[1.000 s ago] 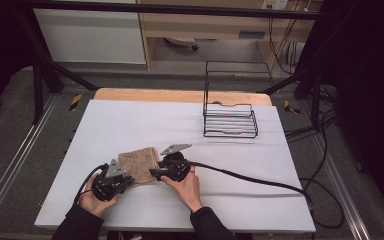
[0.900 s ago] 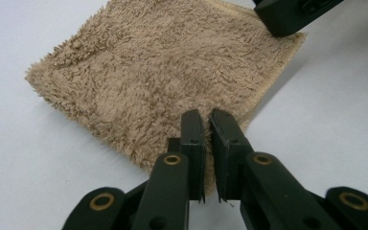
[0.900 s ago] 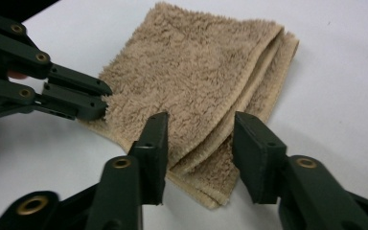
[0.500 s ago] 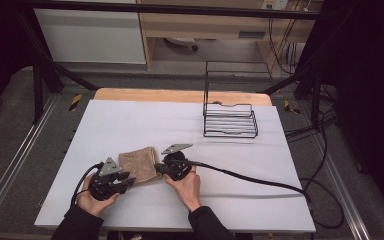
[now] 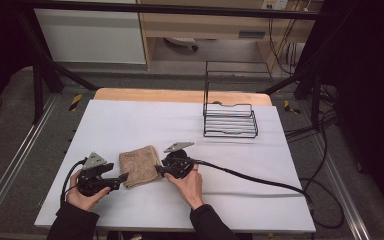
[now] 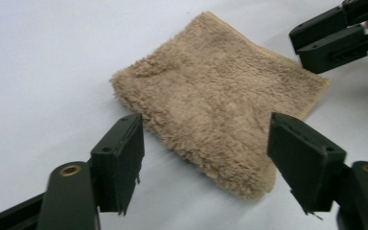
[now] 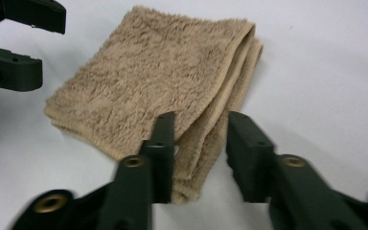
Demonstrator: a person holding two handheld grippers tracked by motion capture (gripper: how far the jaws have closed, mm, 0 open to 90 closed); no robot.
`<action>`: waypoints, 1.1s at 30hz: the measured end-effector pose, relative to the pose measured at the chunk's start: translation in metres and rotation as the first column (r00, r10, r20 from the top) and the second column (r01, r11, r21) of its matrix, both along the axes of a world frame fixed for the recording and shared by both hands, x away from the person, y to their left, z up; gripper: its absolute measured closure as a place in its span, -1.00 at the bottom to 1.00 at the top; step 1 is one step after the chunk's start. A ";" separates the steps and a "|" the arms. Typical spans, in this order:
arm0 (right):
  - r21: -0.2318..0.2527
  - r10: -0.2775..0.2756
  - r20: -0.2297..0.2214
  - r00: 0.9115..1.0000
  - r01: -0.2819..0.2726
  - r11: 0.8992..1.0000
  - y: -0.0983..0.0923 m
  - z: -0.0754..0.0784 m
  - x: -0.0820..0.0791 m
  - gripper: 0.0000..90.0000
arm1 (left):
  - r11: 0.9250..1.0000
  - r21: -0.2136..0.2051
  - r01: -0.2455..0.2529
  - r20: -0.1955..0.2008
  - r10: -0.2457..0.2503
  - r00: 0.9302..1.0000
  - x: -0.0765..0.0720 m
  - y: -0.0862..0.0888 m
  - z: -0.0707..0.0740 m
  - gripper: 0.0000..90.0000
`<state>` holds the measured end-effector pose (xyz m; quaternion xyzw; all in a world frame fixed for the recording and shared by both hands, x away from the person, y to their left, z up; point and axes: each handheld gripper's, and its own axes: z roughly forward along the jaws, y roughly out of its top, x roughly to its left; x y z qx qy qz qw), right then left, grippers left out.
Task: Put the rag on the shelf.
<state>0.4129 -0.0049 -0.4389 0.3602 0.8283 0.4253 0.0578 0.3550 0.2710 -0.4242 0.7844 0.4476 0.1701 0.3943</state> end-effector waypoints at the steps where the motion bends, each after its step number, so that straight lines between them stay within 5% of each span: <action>1: 0.009 0.000 0.001 1.000 0.000 1.000 0.000 0.001 0.000 0.25 | 1.000 -0.005 -0.006 -0.002 0.006 1.000 0.001 0.001 -0.001 -0.44; 8: 0.012 0.017 -0.033 0.999 -0.017 1.000 0.004 -0.011 0.002 -0.07 | 1.000 -0.011 -0.025 -0.023 0.025 0.999 0.004 0.007 -0.005 -0.58; 12: -0.005 0.012 -0.023 1.000 -0.012 1.000 0.004 -0.011 0.001 -0.03 | 0.999 -0.016 -0.035 -0.023 0.035 0.999 0.004 0.009 -0.005 -0.58; 14: 0.058 -0.004 0.018 1.000 0.003 0.998 0.000 0.005 0.001 -0.06 | 0.999 -0.020 -0.038 -0.024 0.038 0.999 0.005 0.009 -0.005 -0.57; 17: 0.107 -0.011 0.021 1.000 0.009 0.994 -0.002 0.016 0.001 -0.14 | 0.999 -0.023 -0.038 -0.027 0.037 0.999 0.005 0.009 -0.005 -0.57; 22: 0.055 0.002 -0.013 1.000 -0.001 0.998 0.002 0.001 0.003 -0.15 | 0.999 -0.028 -0.035 -0.026 0.034 0.999 0.005 0.008 -0.005 -0.58; 27: 0.012 0.014 -0.037 0.999 -0.013 1.000 0.007 -0.017 0.000 0.06 | 0.999 -0.037 -0.037 -0.023 0.036 0.999 0.005 0.010 -0.004 -0.61; 33: 0.013 0.014 -0.086 0.996 -0.013 1.000 0.007 -0.016 -0.001 0.66 | 0.998 -0.045 -0.044 -0.020 0.043 0.999 0.005 0.010 -0.004 -0.62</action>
